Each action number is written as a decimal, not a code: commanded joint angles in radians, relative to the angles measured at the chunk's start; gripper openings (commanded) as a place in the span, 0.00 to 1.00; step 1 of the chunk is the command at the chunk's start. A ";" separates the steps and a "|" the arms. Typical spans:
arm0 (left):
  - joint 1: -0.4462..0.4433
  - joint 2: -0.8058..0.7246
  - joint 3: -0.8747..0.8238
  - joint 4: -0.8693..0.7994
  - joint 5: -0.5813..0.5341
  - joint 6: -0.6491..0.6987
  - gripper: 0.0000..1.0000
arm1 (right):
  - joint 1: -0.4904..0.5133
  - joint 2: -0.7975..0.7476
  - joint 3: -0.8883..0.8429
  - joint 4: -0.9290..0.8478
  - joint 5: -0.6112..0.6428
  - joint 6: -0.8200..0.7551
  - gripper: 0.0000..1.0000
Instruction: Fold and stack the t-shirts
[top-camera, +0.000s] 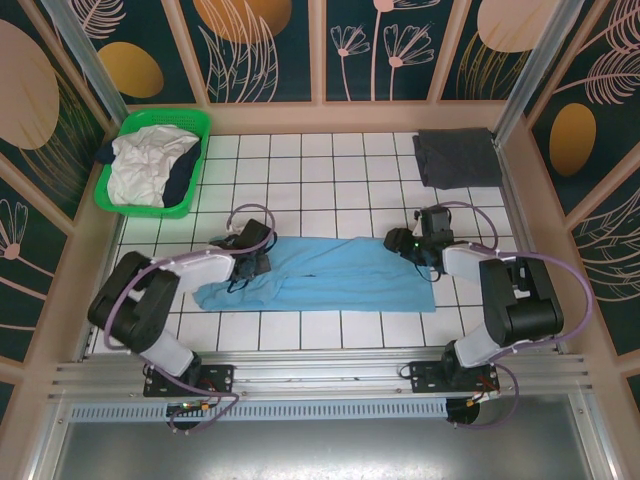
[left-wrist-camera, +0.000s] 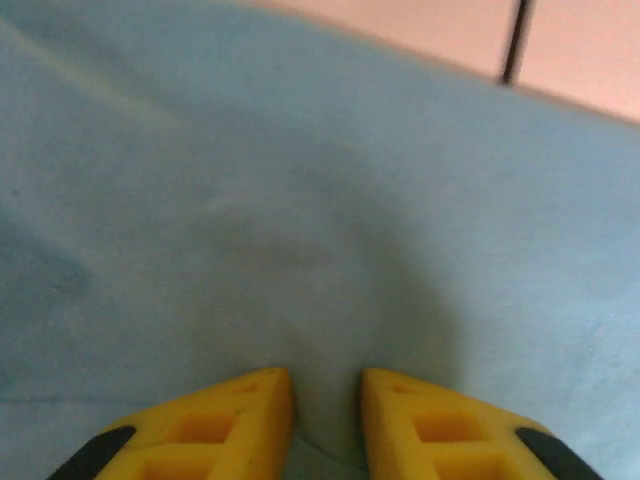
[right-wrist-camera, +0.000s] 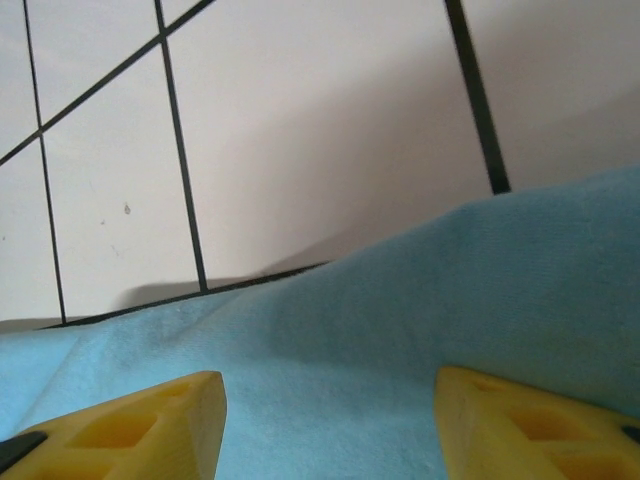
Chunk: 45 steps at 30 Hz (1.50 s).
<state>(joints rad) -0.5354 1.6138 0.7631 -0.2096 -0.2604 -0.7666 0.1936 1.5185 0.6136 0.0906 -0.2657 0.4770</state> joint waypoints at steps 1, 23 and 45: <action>0.010 0.127 0.048 0.033 0.026 0.032 0.27 | 0.003 -0.073 -0.027 -0.080 0.058 -0.004 0.60; 0.119 0.820 1.343 -0.033 0.294 0.266 0.54 | 0.359 -0.311 -0.055 -0.366 0.196 0.178 0.70; 0.169 0.913 1.203 0.083 0.341 0.154 0.50 | 0.452 0.013 0.019 -0.188 0.187 0.225 0.69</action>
<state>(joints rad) -0.3798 2.4554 1.9114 -0.0826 0.0380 -0.6106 0.5941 1.5230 0.6849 -0.0822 -0.0494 0.6098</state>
